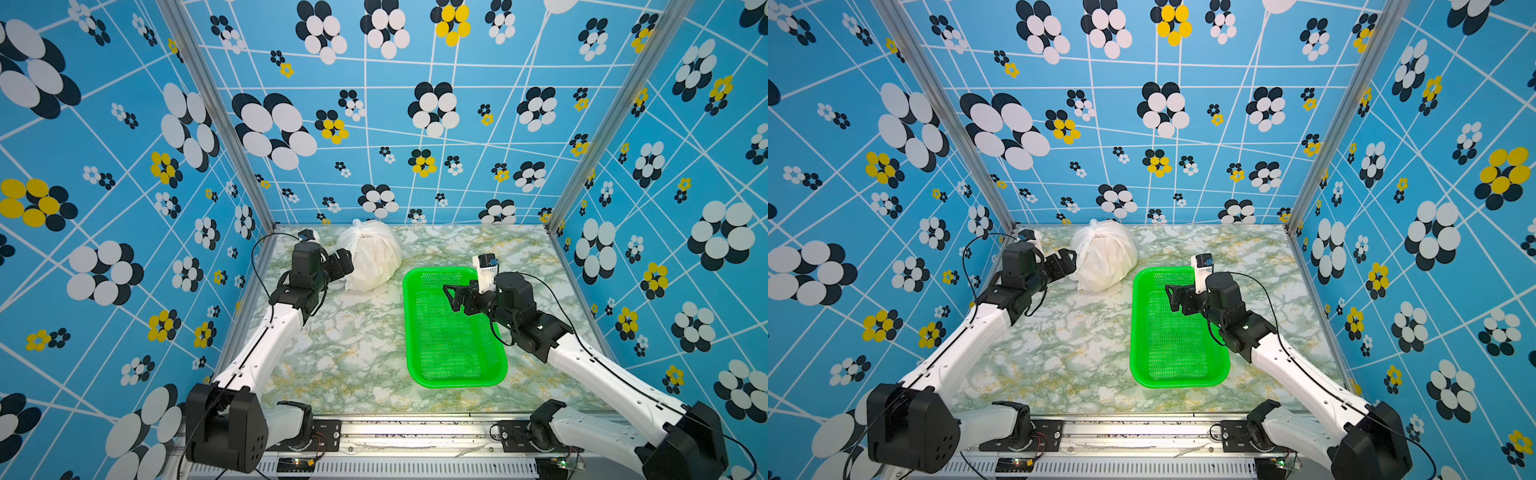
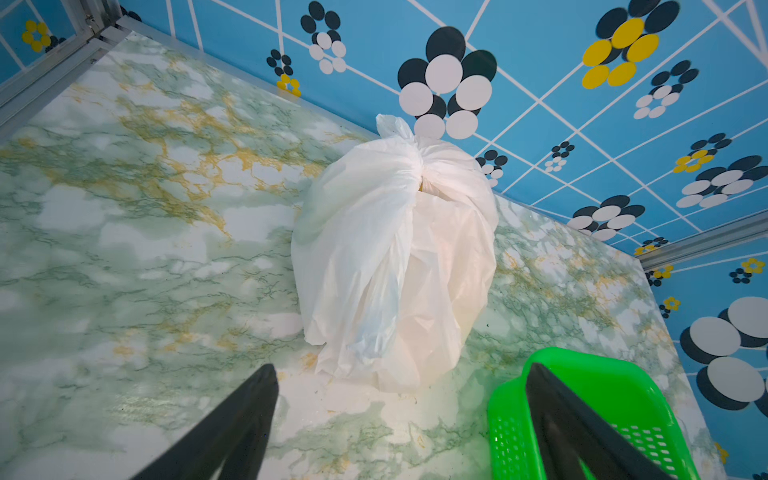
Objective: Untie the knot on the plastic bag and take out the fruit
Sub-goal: 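Move the left gripper toward the white bag while the right gripper reaches over the basket, then grasp the bag body with the left gripper while the right gripper reaches for the knot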
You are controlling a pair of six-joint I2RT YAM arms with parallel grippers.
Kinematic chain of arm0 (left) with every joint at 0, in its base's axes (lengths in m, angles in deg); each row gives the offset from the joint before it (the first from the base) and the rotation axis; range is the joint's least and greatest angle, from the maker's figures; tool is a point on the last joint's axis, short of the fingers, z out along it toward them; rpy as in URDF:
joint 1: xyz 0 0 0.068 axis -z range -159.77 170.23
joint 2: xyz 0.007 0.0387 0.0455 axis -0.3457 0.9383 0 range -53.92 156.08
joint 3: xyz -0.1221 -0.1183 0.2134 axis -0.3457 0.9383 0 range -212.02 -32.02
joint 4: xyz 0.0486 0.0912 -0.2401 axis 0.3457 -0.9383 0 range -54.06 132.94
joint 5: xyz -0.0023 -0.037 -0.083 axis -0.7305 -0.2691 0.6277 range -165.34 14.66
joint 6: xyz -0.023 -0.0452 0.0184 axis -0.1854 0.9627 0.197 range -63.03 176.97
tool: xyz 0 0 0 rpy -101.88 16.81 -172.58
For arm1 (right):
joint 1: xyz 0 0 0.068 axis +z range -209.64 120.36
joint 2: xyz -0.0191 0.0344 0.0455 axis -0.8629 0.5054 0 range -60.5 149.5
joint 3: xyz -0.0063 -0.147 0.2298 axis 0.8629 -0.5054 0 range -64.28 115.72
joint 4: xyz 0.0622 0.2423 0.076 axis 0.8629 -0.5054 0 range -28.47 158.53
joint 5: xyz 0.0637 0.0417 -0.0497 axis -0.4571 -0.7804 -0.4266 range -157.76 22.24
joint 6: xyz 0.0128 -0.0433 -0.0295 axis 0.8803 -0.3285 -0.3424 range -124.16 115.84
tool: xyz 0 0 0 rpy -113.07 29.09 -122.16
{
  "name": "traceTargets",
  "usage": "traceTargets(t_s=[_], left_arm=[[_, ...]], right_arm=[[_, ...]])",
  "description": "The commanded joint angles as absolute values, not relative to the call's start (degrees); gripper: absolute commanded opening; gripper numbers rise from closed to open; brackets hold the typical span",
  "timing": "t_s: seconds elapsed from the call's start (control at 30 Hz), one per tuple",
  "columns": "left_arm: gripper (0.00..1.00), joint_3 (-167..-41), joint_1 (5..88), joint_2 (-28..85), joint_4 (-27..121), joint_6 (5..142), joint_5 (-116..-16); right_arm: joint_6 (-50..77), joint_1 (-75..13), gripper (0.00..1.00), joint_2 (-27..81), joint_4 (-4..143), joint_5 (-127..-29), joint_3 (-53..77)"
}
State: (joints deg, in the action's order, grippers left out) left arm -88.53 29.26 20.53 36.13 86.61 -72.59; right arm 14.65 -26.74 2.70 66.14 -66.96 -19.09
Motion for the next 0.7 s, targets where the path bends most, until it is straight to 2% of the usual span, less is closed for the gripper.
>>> traceTargets(t_s=[0.0,0.2,0.4,0.47,0.5,0.57,0.63,0.67], left_arm=[[0.94,-91.9,29.7,24.7,32.4,83.7,-73.6],[0.93,-96.5,29.8,32.4,31.6,82.3,-74.6],[0.91,-104.6,29.8,42.4,30.8,80.3,-76.1],[0.86,-107.8,29.6,45.9,30.5,79.1,-76.5],[0.78,-109.4,29.6,47.6,29.8,78.3,-76.5],[0.56,-111.3,29.6,49.5,28.9,77.0,-76.3],[0.22,-110.1,29.7,49.1,29.2,76.9,-75.9],[0.12,-108.5,29.8,48.1,30.2,77.0,-75.8]], right_arm=[[13.2,-25.9,0.94,5.0,66.3,-65.2,-16.7],[11.8,-23.7,0.89,10.9,64.2,-65.5,-13.3],[10.3,-21.3,0.89,14.7,63.4,-63.6,-10.8],[10.1,-20.9,0.89,15.7,63.4,-63.5,-9.9],[10.2,-20.7,0.89,16.1,63.6,-63.4,-9.5],[10.4,-20.5,0.89,17.0,64.7,-63.3,-9.3],[10.9,-20.4,0.89,18.0,65.7,-63.1,-8.9],[11.3,-20.4,0.88,18.6,66.3,-63.0,-8.7]])
